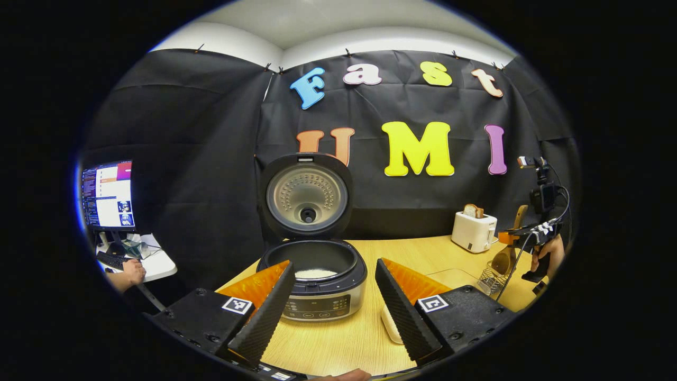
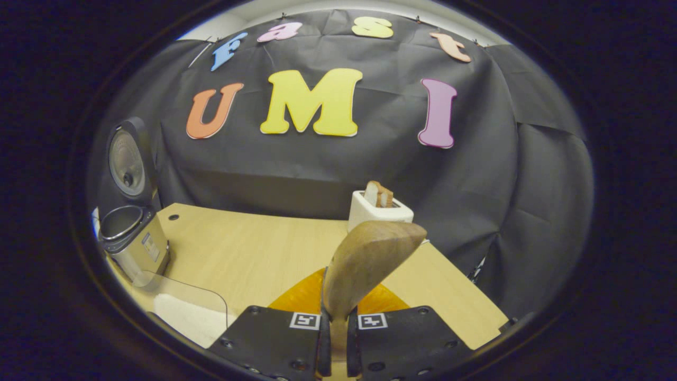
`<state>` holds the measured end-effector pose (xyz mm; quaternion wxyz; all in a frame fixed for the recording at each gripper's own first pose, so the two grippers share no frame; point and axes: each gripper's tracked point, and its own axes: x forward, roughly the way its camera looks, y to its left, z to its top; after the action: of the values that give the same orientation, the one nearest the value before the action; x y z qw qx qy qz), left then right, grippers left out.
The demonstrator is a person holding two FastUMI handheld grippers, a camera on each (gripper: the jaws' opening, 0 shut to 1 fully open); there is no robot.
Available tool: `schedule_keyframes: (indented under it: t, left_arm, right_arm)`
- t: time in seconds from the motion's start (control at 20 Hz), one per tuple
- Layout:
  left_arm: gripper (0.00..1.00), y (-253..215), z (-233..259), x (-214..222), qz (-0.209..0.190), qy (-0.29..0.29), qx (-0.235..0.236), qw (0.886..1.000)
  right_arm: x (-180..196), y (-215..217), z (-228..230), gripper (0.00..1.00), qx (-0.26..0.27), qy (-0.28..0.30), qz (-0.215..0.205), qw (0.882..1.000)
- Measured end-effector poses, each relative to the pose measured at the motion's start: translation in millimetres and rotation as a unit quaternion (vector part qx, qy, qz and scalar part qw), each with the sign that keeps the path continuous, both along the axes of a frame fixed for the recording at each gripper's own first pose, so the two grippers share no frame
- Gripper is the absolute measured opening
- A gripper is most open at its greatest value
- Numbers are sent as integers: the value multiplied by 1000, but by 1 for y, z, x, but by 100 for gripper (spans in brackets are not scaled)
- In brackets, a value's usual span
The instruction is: Close the left gripper, press the button to open the rice cooker; take a wooden spoon from the chopstick holder with the right hand, scoop a spoonful of rice and pour it into the rice cooker, then put the wooden spoon back into the chopstick holder.
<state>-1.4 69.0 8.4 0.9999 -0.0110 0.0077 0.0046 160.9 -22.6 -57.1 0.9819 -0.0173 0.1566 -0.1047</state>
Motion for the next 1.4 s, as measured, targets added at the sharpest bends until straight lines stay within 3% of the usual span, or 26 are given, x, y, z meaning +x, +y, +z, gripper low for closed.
schedule_keyframes:
  t: [0.2,0.3,0.35,0.65,1.1,1.15,1.2,1.3,1.4]
  left_arm:
    - [98,-4,0,0,-5,1,1,1000]
    - [98,-4,0,0,-4,1,2,1000]
    - [98,-5,0,0,-4,1,2,1000]
    - [98,0,1,1,5,0,-1,1000]
    - [98,-7,6,0,19,-9,16,1000]
    - [98,-4,8,-1,23,-12,18,999]
    - [97,-1,10,-3,28,-16,20,999]
    - [97,2,16,-6,37,-23,20,999]
    - [98,2,21,-9,38,-33,14,999]
  right_arm:
    - [6,-12,-17,12,12,26,-15,999]
    - [9,-13,-19,18,19,33,-14,999]
    - [10,-14,-19,25,20,31,-14,999]
    - [7,-21,6,31,-8,2,-17,1000]
    - [-12,-29,17,93,-2,-19,-19,1000]
    - [-16,-31,20,96,-3,-24,-19,1000]
    - [-20,-31,23,89,-5,-28,-16,999]
    - [-32,-37,31,96,-10,-38,-20,999]
    - [-44,-38,40,96,-19,-50,-17,998]
